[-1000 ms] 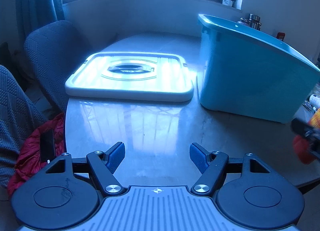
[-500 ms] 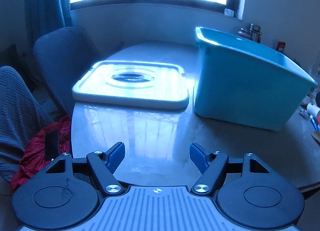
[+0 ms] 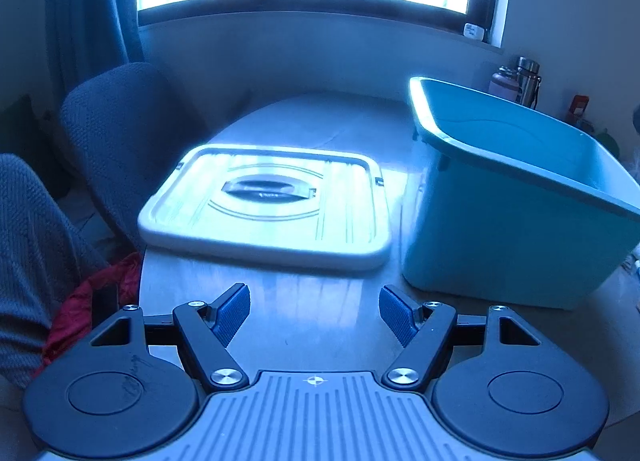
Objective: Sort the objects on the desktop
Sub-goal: 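Lift the red canister over the teal tub and release it with right tool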
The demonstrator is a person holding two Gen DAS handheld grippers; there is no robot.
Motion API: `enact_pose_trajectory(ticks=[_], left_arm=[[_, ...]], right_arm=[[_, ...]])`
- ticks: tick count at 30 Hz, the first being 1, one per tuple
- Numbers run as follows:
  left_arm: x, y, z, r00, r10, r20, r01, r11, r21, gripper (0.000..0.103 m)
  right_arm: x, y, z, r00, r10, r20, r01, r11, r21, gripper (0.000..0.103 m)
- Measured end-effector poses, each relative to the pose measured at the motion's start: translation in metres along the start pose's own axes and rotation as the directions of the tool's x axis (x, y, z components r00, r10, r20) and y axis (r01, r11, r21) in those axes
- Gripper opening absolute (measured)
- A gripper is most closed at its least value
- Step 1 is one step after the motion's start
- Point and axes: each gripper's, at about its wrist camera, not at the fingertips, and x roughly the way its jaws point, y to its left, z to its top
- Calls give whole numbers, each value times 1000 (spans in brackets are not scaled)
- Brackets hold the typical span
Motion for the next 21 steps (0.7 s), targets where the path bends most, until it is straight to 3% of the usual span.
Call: enact_pose_trajectory(ticks=[8,17,19,21], left_arm=[[37,9,29,999,-28,-31,28,1000,12,74],[83,12,42,994,-69,-82,72,997,37,74],[88,10,44,993,-78,-86,83,995,48,74],[91,9,45,993,-87,-85,92,994,54,74]], right_arm=[[64,13,18,999,-21,-26,21,1000,5,50],[122,17,2,989,-85,-124,88,996,15,50],[126,16,-2,984,-116,-134,118,993,10,60],[126,15,-4,980,-146,-135,148,989,6,81]])
